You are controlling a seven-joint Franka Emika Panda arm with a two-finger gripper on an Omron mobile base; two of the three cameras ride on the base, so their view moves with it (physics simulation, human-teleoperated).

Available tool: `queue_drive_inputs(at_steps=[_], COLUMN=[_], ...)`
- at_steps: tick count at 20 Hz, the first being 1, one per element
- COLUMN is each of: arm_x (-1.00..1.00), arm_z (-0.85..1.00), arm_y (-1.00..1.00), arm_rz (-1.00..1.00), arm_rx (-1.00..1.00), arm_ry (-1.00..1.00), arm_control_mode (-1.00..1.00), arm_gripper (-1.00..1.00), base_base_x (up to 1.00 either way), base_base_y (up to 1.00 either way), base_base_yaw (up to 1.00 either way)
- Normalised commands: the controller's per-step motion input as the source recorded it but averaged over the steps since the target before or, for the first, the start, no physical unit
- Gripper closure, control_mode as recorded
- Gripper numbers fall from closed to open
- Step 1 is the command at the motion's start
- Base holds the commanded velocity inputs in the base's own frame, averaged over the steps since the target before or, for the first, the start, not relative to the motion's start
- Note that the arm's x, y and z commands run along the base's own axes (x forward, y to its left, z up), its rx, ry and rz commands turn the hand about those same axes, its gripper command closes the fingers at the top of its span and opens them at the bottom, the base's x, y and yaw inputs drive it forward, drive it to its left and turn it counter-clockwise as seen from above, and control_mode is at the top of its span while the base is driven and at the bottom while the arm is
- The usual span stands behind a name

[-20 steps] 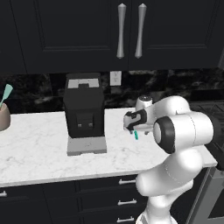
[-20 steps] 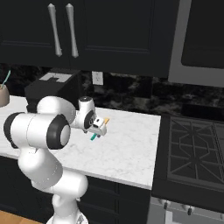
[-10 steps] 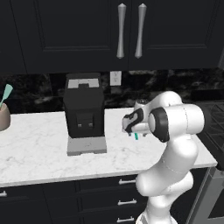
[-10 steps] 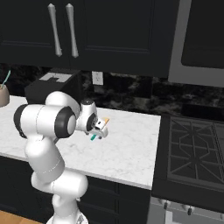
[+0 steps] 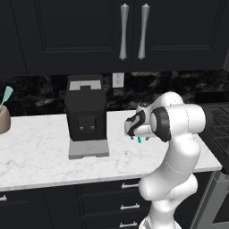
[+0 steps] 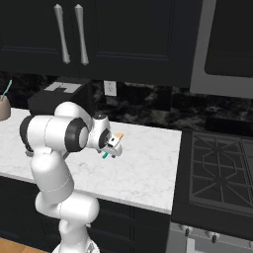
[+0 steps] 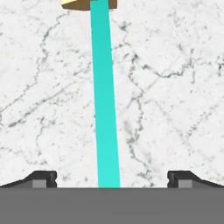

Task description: Put the mushroom and sweet potato in the pot. Retrieve the spatula and lightly stir the vegetables in the pot.

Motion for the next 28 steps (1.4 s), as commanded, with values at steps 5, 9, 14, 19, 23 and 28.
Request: queue_drive_inputs(at_steps=[5, 9, 14, 19, 23, 28], arm_x=[0.02, 0.0, 0.0, 0.0, 0.0, 0.0], arm_z=[-0.19, -0.37, -0.32, -0.29, -0.27, -0.46], arm_y=[0.0, 0.0, 0.0, 0.0, 0.0, -0.07], arm_rz=[0.0, 0.0, 0.0, 0.0, 0.0, 0.0], arm_rx=[0.0, 0.0, 0.0, 0.0, 0.0, 0.0], arm_ry=[0.0, 0.05, 0.07, 0.07, 0.06, 0.11], arm_control_mode=[-1.0, -1.0, -1.0, -1.0, -1.0, -1.0], arm_gripper=[-1.0, 1.0, 1.0, 1.0, 1.0, 1.0], base_base_x=[0.0, 0.0, 0.0, 0.0, 0.0, 0.0], base_base_y=[0.0, 0.0, 0.0, 0.0, 0.0, 0.0], base_base_yaw=[0.0, 0.0, 0.0, 0.0, 0.0, 0.0])
